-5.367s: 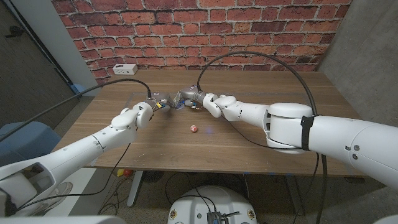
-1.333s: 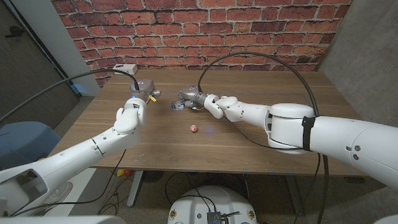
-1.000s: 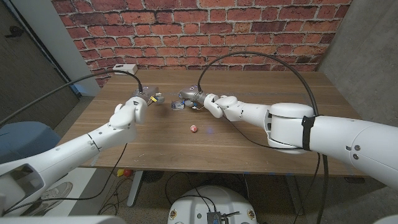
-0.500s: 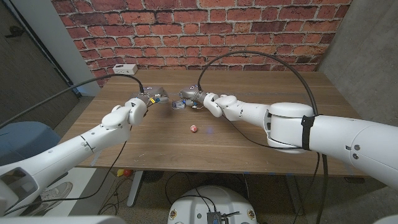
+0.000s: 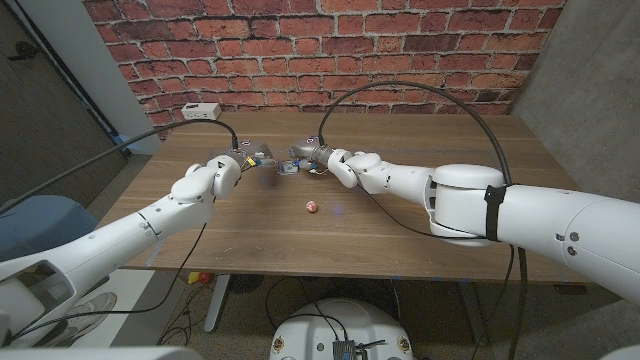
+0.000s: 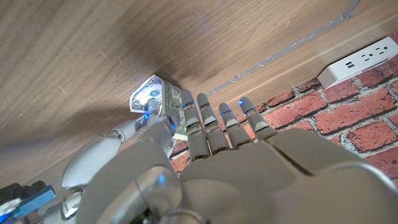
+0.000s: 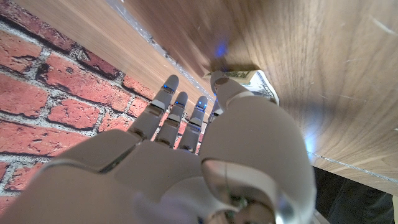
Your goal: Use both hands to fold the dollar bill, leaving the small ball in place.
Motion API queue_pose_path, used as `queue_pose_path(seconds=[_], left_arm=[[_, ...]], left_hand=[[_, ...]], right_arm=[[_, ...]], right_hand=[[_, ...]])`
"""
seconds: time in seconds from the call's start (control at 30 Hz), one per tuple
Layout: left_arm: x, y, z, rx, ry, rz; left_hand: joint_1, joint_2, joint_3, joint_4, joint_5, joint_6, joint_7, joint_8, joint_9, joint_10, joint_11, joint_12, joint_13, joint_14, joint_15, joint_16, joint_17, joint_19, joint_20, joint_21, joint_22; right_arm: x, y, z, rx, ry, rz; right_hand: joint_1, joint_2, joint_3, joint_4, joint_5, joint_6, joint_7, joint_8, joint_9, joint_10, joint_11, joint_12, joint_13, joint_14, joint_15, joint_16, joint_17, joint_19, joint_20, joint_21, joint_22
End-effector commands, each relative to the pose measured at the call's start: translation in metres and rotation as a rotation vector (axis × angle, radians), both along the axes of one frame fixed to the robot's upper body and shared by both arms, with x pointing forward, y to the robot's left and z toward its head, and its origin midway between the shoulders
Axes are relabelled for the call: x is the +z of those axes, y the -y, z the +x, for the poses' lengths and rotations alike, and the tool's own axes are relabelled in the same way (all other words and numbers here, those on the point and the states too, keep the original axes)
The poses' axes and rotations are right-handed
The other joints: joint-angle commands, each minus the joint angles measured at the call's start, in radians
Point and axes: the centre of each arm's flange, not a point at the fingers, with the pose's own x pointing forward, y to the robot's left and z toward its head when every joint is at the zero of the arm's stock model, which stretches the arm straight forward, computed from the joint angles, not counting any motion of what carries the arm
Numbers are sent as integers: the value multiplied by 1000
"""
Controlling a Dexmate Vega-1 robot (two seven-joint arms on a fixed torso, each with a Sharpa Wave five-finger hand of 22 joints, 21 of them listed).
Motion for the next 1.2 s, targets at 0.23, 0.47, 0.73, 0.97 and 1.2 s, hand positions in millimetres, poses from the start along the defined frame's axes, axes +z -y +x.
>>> queue_pose_path(seconds=[0.23, 0.47, 0.73, 0.97, 1.2], left_arm=[[0, 14, 17, -66, -33, 11], [-2, 18, 18, -105, -51, -13], [-5, 23, 16, -213, -95, -133], [-2, 29, 10, -113, -59, 13], [-5, 32, 12, -7, -92, 95]], left_hand=[[-1, 18, 1, -11, -3, -103, -32, -9, 0, -90, -9, -8, -1, -44, -29, 17, -7, -9, 6, -7, 2], [-3, 18, 3, -5, -2, -68, -22, 12, 1, -53, -13, 15, -1, -22, -28, 28, -7, 1, 11, -6, 2], [5, 19, 5, -13, 0, -14, -29, 27, 2, -7, -15, 31, -1, -14, -29, 32, -9, 1, 10, -9, 2], [10, 20, 3, -17, 0, -1, -28, 24, 2, 7, -15, 32, -2, -16, -30, 33, -9, -13, 7, -17, 2], [-16, 12, -12, 14, -5, 19, -11, 26, 3, 29, 3, 37, -1, -15, -27, 38, -2, -30, 6, -26, 3]], right_arm=[[2, 2, 3, -29, -13, 0], [2, 2, 3, -38, -18, -1], [1, 3, 2, -21, -10, -2], [0, 5, 0, 21, 9, 5], [0, 7, -2, 59, 27, 10]], right_hand=[[11, -1, -2, -4, 0, 10, 3, 4, 4, 12, 0, 0, 1, 14, -130, -4, 4, 2, -2, 0, 2], [11, 0, -1, -4, 1, 12, 4, 4, 4, 14, 1, 0, 1, 14, -129, -5, 4, 2, -2, 0, 2], [11, -1, -1, -4, 1, 12, 4, 3, 4, 17, 2, 1, 1, 15, -129, -5, 4, 2, -2, 0, 2], [11, -1, -2, -4, 1, 14, 4, 3, 4, 18, 3, 1, 1, 15, -128, -6, 4, 2, -2, 1, 2], [11, 0, -3, -3, 0, 8, 1, 0, 4, 18, 4, 0, 1, 15, -128, -6, 5, 2, -2, 0, 2]])
